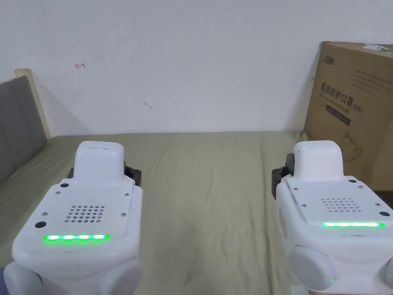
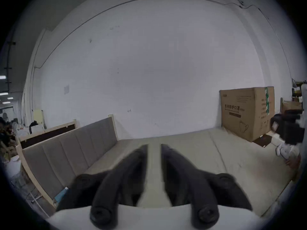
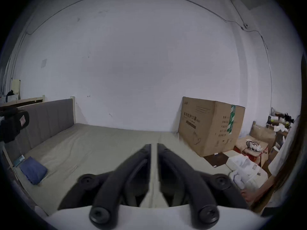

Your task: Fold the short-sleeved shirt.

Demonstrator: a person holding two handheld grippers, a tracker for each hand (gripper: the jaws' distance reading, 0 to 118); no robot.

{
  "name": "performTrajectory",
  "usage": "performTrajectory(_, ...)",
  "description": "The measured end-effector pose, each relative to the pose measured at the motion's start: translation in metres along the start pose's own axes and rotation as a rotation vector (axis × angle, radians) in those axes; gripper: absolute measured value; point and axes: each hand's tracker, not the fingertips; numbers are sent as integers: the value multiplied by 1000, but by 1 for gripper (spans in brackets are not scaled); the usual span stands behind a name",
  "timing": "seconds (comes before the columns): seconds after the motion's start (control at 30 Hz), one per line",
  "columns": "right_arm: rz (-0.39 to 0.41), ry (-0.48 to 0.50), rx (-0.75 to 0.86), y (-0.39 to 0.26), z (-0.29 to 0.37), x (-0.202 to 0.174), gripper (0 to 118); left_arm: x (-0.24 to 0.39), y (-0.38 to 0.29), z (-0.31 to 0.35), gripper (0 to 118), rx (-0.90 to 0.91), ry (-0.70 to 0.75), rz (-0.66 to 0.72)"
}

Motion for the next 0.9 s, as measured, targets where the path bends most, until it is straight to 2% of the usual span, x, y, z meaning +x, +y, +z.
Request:
performTrajectory(0.03, -13, 18, 0, 0, -2, 1, 54, 0, 1, 2, 51, 1, -4, 10)
performTrajectory(0.07, -34, 38, -11, -1, -3, 1, 84, -2, 1, 4, 90, 13, -28, 39)
performTrajectory(0.1, -44, 46, -17, -2, -3, 2, 98, -4, 2, 5, 111, 10, -56, 69)
performTrajectory(0.13, -49, 49, -13, -3, -4, 3, 107, -6, 0, 3, 117, -10, -49, 69)
performTrajectory(0.27, -27, 27, 22, -6, 0, 2, 117, -8, -4, 1, 116, -6, -73, 84)
performTrajectory(0.37, -20, 21, 33, -5, -1, 4, 117, -10, -5, -2, 116, -47, -147, 96)
performTrajectory(0.57, -47, 28, 33, -4, -3, 6, 117, -14, -2, -2, 116, -69, -174, 166)
performTrajectory(0.73, -44, 38, 18, -5, -7, 4, 117, -9, 0, -10, 116, -109, -131, 135)
performTrajectory(0.9, -46, 46, 6, -6, -10, 3, 117, -3, 2, -10, 116, -154, -90, 161)
